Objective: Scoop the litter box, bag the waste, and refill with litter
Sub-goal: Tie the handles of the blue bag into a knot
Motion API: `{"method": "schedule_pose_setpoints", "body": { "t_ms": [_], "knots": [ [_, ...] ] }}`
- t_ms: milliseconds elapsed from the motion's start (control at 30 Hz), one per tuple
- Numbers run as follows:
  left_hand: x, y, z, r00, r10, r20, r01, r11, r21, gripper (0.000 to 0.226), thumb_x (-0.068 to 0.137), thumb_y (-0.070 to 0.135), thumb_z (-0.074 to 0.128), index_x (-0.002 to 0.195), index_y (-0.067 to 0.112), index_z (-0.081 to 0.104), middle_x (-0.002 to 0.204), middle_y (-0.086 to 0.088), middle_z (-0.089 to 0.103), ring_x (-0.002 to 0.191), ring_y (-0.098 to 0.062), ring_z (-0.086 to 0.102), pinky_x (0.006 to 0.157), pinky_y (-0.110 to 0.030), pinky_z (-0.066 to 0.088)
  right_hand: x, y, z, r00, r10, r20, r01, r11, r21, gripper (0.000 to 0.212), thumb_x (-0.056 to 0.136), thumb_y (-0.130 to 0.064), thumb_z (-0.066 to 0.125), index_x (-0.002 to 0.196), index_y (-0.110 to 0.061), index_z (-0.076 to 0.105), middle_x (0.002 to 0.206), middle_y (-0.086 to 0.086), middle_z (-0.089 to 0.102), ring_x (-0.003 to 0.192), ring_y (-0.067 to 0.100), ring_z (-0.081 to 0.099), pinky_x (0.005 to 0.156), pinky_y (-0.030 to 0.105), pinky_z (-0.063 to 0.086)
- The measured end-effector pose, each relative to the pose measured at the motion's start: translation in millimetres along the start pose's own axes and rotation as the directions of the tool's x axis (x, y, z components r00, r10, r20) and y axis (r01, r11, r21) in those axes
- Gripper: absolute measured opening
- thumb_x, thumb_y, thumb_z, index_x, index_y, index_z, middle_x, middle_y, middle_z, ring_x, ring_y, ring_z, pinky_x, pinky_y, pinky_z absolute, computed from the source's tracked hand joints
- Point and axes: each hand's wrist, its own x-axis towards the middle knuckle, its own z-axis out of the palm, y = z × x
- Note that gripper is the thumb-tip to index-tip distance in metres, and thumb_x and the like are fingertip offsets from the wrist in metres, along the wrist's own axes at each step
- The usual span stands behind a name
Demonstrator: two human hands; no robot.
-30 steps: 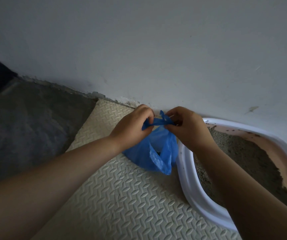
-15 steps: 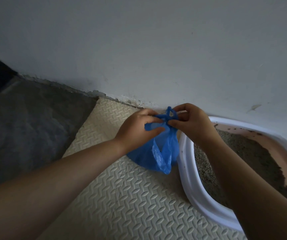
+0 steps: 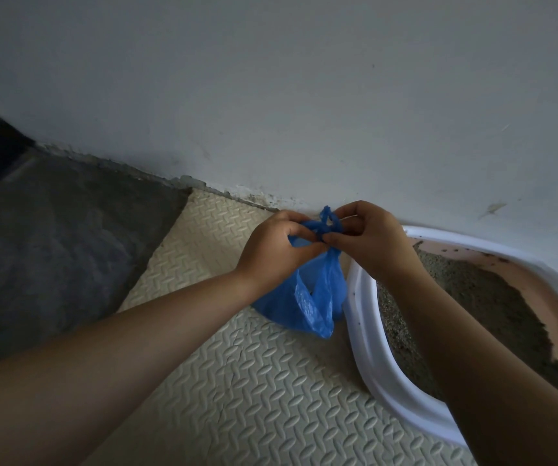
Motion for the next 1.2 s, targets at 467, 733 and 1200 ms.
{"method": "schedule_pose_setpoints", "body": {
  "t_ms": [467,733,1200],
  "knots": [
    [-1.6,3.3,2.6,1.0,-0.031,-0.007,0.03,0.999,-0.026,0.01,0.078,0.031,0.075,0.084,0.023,0.074,0.103,0.019,0.06,0.098,0.004,0.056,0.085,-0.011,0.043,-2.8,-2.0,3.7,0.999,-0.032,-0.027,0.033,0.999,0.01,0.023,0.076,-0.003,0.076,0.092,-0.014,0.063,0.073,-0.009,0.071,0.065,0.001,0.068,0.065,0.021,0.057],
    [-3.0,4.4,-1.3,0.998,-0.054,-0.032,0.051,0.994,-0.094,0.007,0.076,0.025,0.069,0.075,0.026,0.062,0.091,0.009,0.066,0.089,-0.004,0.061,0.079,-0.025,0.05,-1.0,-0.5,-0.3,0.998,-0.061,-0.017,0.06,0.998,-0.022,0.027,0.075,-0.007,0.078,0.094,-0.017,0.063,0.081,-0.006,0.072,0.075,0.008,0.069,0.074,0.028,0.058],
    [6.5,10.5,-37.3,0.991,-0.134,-0.007,0.124,0.935,-0.331,0.006,0.074,0.02,0.052,0.07,0.017,0.056,0.068,-0.001,0.06,0.07,-0.013,0.055,0.074,-0.034,0.045,1.5,4.8,-9.2,0.97,-0.237,0.043,0.24,0.928,-0.287,0.04,0.076,0.011,0.05,0.101,-0.016,0.063,0.088,-0.014,0.061,0.082,-0.001,0.059,0.078,0.006,0.046]
  ]
}}
